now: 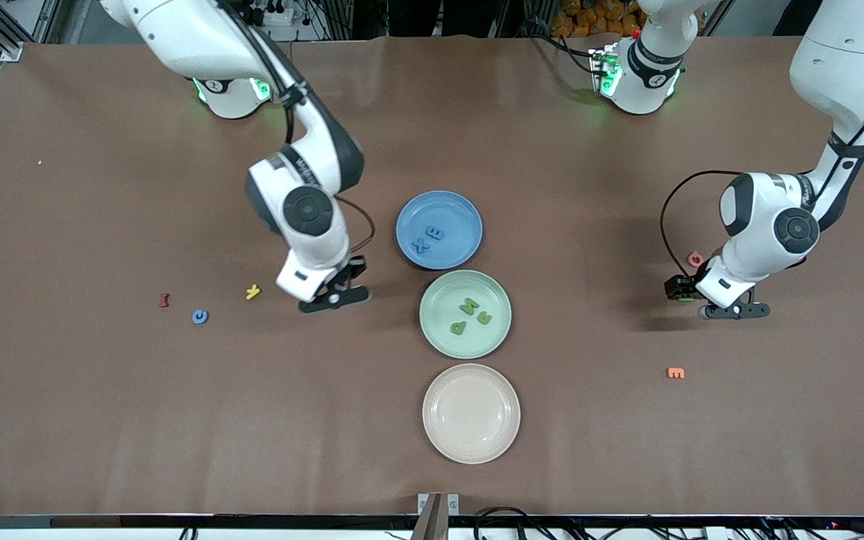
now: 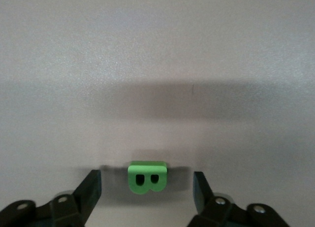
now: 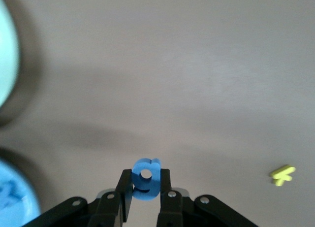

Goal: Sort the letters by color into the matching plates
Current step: 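Open the right gripper over the blue plate while the left gripper lifts B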

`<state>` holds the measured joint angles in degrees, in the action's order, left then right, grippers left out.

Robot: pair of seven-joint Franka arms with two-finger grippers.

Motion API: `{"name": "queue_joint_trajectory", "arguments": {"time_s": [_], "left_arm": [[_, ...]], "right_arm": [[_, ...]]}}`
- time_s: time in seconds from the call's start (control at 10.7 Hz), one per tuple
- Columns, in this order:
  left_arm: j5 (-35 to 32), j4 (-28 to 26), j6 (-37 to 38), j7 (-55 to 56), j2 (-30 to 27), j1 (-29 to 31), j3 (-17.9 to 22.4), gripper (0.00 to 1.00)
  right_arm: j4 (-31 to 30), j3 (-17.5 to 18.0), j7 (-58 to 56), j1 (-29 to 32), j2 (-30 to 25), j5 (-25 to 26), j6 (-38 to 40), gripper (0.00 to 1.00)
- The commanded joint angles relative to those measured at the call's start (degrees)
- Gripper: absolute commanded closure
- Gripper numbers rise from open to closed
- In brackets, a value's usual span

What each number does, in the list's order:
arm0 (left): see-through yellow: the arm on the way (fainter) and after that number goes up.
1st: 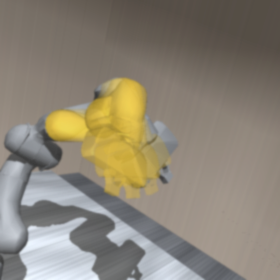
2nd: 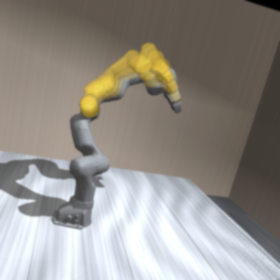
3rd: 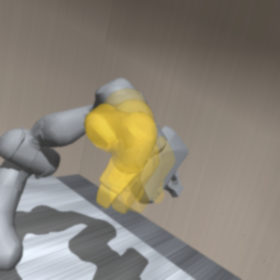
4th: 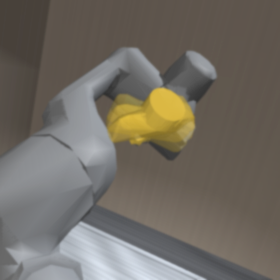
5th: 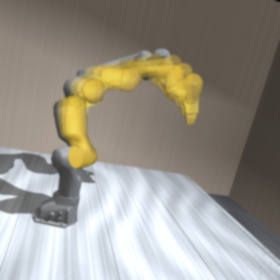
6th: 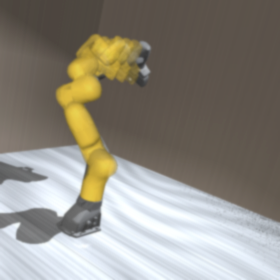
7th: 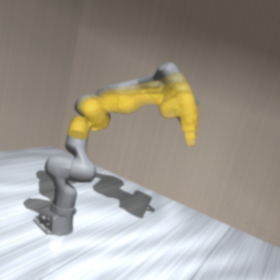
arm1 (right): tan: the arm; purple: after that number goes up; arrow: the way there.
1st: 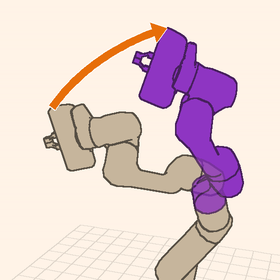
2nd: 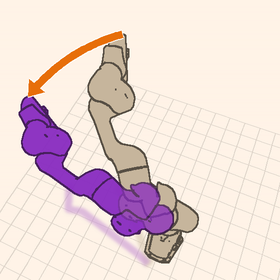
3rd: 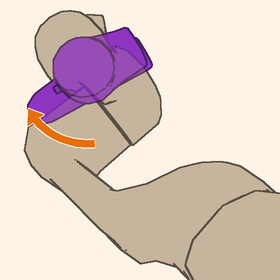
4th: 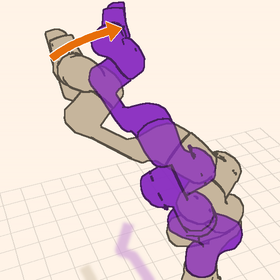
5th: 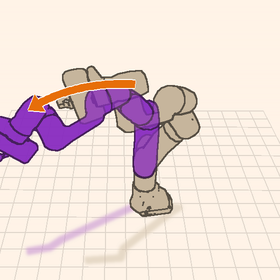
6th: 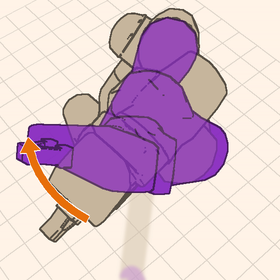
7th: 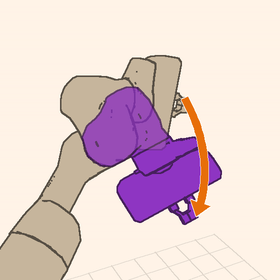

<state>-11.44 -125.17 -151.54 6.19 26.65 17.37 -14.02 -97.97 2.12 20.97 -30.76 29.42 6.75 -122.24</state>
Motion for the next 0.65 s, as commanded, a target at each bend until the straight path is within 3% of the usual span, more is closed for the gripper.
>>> {"name": "queue_joint_trajectory", "arguments": {"time_s": [0.0,0.37,0.56], "left_arm": [[-1.0,1.2,-0.4,-0.5,1.1,0.8,-0.6,0.25],[-1.0,1.4,-0.4,-0.5,1.5,0.7,-0.6,0.44],[-1.0,1.5,-0.4,-0.4,1.4,0.6,-0.6,0.77]], "right_arm": [[0.7,-0.4,-0.7,-5.9,0.3,0.3,1.0,0.80],[1.7,-0.1,-0.9,-11.9,2.2,0.2,0.9,0.80],[3.3,0.0,-1.0,-13.7,4.1,0.3,0.9,0.80]]}}
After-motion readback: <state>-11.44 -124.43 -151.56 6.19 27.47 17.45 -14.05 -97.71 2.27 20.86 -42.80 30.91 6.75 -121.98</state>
